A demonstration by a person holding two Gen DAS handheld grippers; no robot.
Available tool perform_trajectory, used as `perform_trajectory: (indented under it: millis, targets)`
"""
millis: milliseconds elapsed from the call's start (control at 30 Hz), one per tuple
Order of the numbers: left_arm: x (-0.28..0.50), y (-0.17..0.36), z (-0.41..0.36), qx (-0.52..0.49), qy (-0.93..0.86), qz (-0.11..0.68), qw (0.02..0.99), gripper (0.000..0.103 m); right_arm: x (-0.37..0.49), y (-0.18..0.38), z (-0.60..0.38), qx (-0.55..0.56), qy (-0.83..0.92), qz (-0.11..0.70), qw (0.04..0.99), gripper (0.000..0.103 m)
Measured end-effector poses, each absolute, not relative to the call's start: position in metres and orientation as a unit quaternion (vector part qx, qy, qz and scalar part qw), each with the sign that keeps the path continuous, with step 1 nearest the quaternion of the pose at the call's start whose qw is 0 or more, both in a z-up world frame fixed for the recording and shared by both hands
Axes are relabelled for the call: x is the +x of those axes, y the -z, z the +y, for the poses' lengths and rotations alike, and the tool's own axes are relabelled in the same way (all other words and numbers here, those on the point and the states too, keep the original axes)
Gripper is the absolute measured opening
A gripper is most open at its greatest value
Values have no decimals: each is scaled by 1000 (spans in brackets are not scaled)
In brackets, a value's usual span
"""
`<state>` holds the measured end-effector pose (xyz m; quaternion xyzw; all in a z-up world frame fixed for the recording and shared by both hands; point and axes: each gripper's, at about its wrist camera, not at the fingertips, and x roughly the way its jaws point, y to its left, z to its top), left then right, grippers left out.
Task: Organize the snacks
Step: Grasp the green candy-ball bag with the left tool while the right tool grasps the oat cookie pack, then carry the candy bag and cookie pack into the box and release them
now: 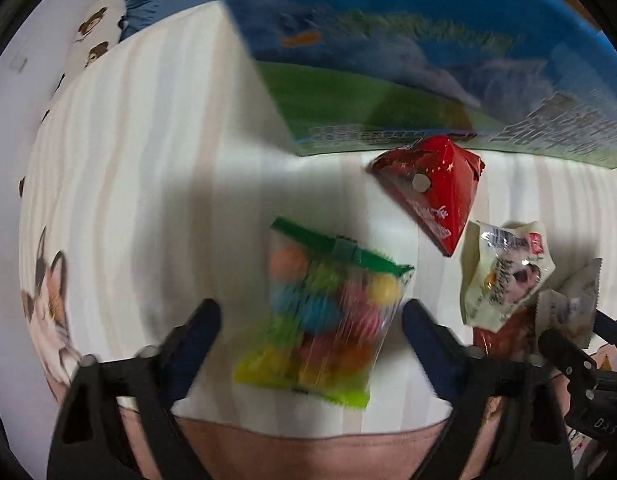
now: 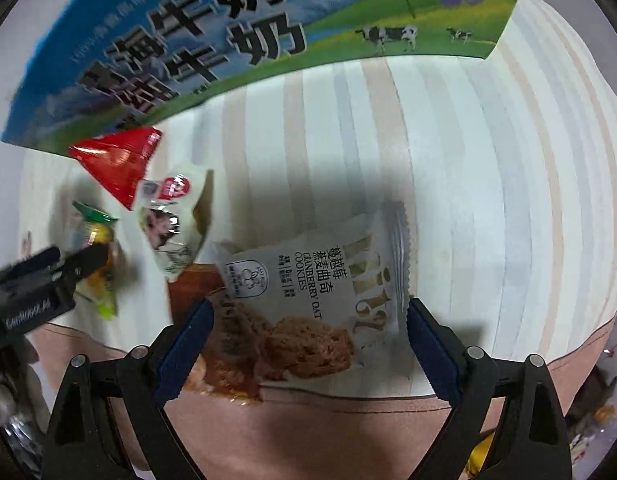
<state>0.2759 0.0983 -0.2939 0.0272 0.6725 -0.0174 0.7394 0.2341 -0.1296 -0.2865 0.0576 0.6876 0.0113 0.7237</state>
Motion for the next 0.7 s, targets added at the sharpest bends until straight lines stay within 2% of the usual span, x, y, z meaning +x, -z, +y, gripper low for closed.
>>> perform_trajectory:
  millis: [33,67,300,533,700]
  targets:
    - [275,296,98,20,19,676,736,55,233,286,-130,54,-12,683,728,80]
    - [273,298,99,15,15,679,734,52,231,286,-132,54,-15,681,731,77]
    - [224,300,111,-38,-12,679,733,50,212,273,-151,59,-33,676,734,60]
    - [145,312,111,-89,-12,705,703,50,150,278,-158,74,-59,704,704,60]
    - [120,330,102,-69,-11,712,698,51,121,292,-159,86,-62,718,688,64]
